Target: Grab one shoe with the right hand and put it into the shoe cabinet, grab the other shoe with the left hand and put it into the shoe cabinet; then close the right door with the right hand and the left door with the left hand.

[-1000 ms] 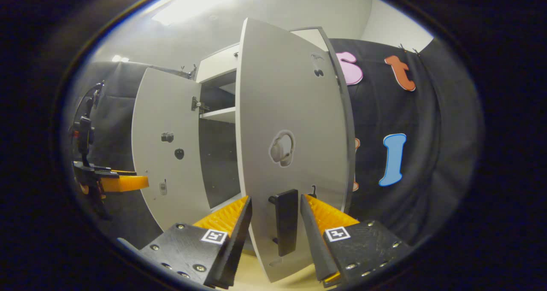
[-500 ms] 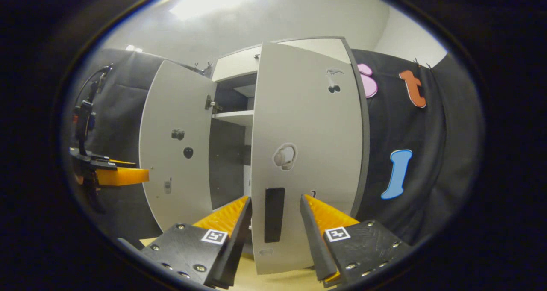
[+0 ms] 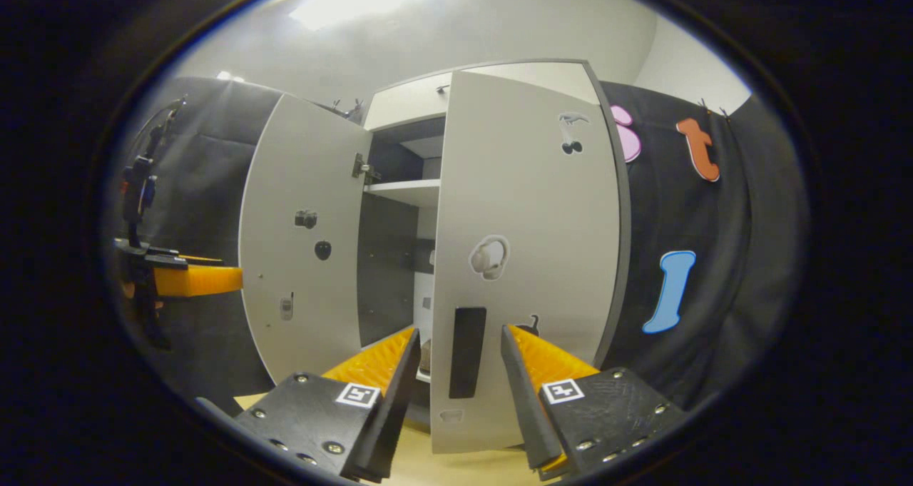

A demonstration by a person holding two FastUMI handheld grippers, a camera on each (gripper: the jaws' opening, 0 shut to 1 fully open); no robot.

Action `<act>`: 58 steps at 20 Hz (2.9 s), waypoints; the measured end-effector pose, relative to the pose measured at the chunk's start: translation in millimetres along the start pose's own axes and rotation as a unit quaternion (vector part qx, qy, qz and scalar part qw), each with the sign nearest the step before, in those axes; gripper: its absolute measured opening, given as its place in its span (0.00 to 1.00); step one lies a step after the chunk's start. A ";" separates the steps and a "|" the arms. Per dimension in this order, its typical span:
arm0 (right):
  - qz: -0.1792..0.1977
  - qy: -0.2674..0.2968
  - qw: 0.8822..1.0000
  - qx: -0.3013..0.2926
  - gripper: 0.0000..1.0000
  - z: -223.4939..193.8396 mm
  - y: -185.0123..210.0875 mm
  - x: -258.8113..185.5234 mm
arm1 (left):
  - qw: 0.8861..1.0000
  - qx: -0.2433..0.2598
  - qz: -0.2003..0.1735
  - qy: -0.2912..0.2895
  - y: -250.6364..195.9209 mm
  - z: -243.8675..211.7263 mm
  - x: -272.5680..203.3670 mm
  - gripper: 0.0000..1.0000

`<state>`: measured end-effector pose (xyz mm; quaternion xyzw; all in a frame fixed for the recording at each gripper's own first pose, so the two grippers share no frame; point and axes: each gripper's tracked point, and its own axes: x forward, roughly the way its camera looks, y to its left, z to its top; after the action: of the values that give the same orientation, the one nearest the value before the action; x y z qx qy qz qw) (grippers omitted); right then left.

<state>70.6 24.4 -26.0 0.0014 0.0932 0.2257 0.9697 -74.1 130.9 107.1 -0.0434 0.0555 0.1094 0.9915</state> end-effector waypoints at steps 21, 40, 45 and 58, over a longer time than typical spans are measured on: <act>0.000 0.011 1.000 0.004 0.68 -12.4 11.2 4.5 | 0.995 -0.019 0.098 0.005 112.8 -26.5 27.1 0.86; -0.012 0.030 0.999 0.017 0.64 -29.6 6.7 18.1 | 0.997 -0.028 0.074 0.025 105.4 -55.6 52.3 0.86; -0.011 0.029 0.999 0.029 0.68 -30.7 5.9 17.7 | 0.997 -0.032 0.062 0.027 103.6 -55.0 54.1 0.89; -0.014 0.030 0.998 0.047 0.64 -28.9 4.5 17.1 | 0.999 -0.022 -0.002 0.037 59.5 -57.1 52.5 0.84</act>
<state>78.5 34.8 -57.3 0.0393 0.1324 0.2070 0.9685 -42.1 194.2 40.0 -0.0695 0.0899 0.1066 0.9878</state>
